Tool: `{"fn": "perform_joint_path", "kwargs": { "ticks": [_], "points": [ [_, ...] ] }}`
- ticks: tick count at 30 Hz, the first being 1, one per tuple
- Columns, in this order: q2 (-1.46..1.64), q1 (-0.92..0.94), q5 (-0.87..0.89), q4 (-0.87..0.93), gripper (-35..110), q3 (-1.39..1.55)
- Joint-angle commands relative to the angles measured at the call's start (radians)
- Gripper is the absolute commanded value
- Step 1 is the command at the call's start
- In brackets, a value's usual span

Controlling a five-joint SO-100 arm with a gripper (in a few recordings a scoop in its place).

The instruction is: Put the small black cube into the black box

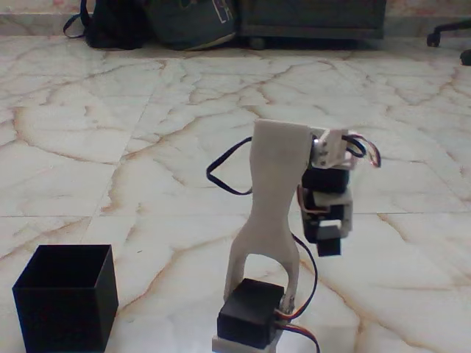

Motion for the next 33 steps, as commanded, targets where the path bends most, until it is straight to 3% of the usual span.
{"fn": "perform_joint_path", "kwargs": {
  "ticks": [1, 12, 33],
  "points": [
    [0.078, -0.064, 0.075, 0.002, 0, -0.003],
    [0.230, -0.486, 0.526, -0.006, 0, 0.009],
    [0.347, -1.186, 1.040, -0.020, 0, 0.112]
  ]
}}
